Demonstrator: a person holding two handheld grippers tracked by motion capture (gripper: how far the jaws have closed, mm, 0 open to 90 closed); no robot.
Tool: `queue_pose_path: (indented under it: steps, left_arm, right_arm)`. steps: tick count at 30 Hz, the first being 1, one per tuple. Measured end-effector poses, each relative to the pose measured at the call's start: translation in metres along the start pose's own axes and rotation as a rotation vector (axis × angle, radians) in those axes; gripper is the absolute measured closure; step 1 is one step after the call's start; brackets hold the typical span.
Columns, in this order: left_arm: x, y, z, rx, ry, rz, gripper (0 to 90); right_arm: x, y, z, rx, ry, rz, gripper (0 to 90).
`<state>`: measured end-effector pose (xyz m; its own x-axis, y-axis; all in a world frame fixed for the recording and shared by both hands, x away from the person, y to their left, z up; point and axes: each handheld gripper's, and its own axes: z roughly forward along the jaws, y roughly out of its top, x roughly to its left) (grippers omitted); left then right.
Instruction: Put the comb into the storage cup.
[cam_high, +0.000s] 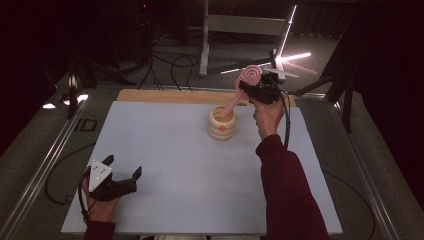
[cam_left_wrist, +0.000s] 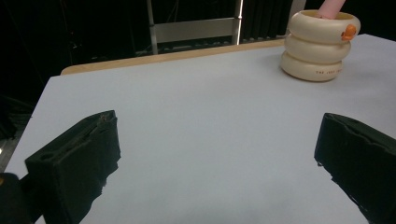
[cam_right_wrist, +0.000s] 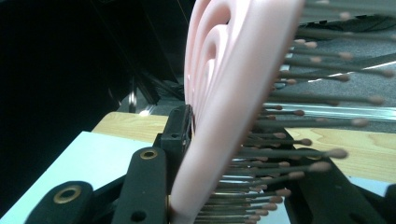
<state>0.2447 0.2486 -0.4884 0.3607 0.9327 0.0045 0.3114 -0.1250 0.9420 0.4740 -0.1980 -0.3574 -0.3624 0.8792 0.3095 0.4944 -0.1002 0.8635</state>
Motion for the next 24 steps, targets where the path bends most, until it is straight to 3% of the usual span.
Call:
queue_pose_path:
  steps: [24]
  left_arm:
    - [0.0, -0.001, 0.001, 0.002, -0.004, -0.006, 0.7]
  right_arm:
    - [0.001, -0.018, 0.01, 0.028, -0.02, -0.028, 63.3]
